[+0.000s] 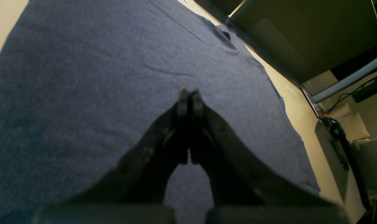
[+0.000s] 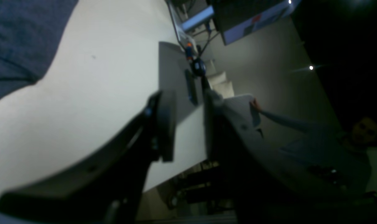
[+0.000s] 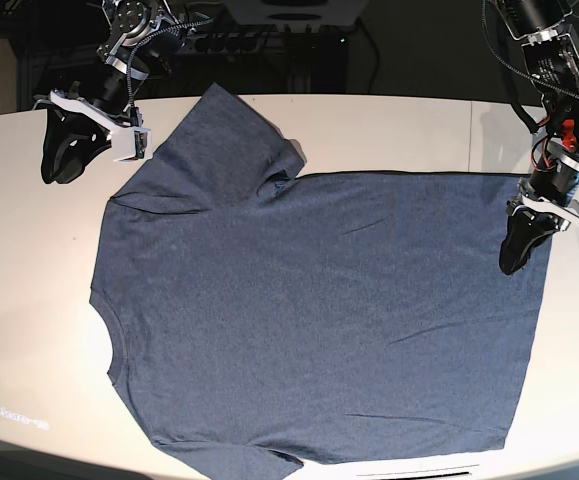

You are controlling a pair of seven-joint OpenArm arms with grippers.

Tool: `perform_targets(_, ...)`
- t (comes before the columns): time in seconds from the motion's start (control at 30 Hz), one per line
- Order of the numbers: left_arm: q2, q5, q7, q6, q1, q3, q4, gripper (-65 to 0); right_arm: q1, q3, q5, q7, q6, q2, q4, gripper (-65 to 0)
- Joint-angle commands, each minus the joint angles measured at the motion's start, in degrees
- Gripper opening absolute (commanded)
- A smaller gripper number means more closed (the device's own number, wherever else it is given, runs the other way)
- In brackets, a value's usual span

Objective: Fold the T-shirt properly

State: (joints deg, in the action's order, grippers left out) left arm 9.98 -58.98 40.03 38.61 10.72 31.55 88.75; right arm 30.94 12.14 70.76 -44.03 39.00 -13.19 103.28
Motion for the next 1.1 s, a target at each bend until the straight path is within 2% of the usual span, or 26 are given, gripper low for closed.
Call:
perform_targets(0.0, 0.7, -1.6, -1.2, 1.4, -0.6, 0.2, 0.9, -65.0, 0.2, -0.2, 1.5, 0.3, 1.0, -0.3, 1.0, -48.3)
perform_targets(0.07, 0.7, -1.6, -1.2, 1.4, -0.6, 0.2, 0.9, -65.0, 0.2, -0.2, 1.5, 0.3, 1.0, -0.3, 1.0, -52.2)
perform_targets(0.13, 0.7, -1.6, -1.2, 1.4, -0.6, 0.2, 0.9, -65.0, 0.2, -0.2, 1.5, 0.2, 1.0, -0.3, 1.0, -63.9)
perform_targets(0.17, 0.7, -1.6, -1.2, 1.4, -0.6, 0.2, 0.9, -65.0, 0.2, -0.2, 1.5, 0.3, 1.0, -0.3, 1.0, -65.0)
perform_targets(0.47, 0.7, -1.6, -1.3, 1.4, -0.6, 0.2, 0.9, -65.0, 0.2, -0.2, 1.5, 0.2, 1.0, -0.3, 1.0, -65.0)
perform_targets(0.57, 0.7, -1.6, -1.3, 1.4, -0.6, 0.2, 0.9, -65.0, 0.2, -0.2, 4.5, -1.7, 1.0, -0.1, 1.0, -65.0)
perform_targets(0.6, 0.7, -1.6, -1.3, 1.4, -0.6, 0.2, 0.9, -65.0, 0.2, -0.2, 6.5, -2.9, 1.0, -0.1, 1.0, -62.9)
perform_targets(0.7, 0.7, -1.6, -1.3, 1.4, -0.6, 0.2, 0.9, -65.0, 0.2, -0.2, 11.1, -6.3, 1.0, -0.1, 1.0, -47.3)
perform_targets(0.77, 0.7, -1.6, -1.3, 1.4, -0.6, 0.2, 0.9, -65.0, 0.2, -0.2, 12.6, -7.3, 1.0, -0.1, 1.0, -40.4)
perform_targets(1.07, 0.7, -1.6, -1.3, 1.4, -0.6, 0.2, 0.9, -65.0, 0.2, -0.2, 13.6, -7.2, 1.0, -0.1, 1.0, -39.7)
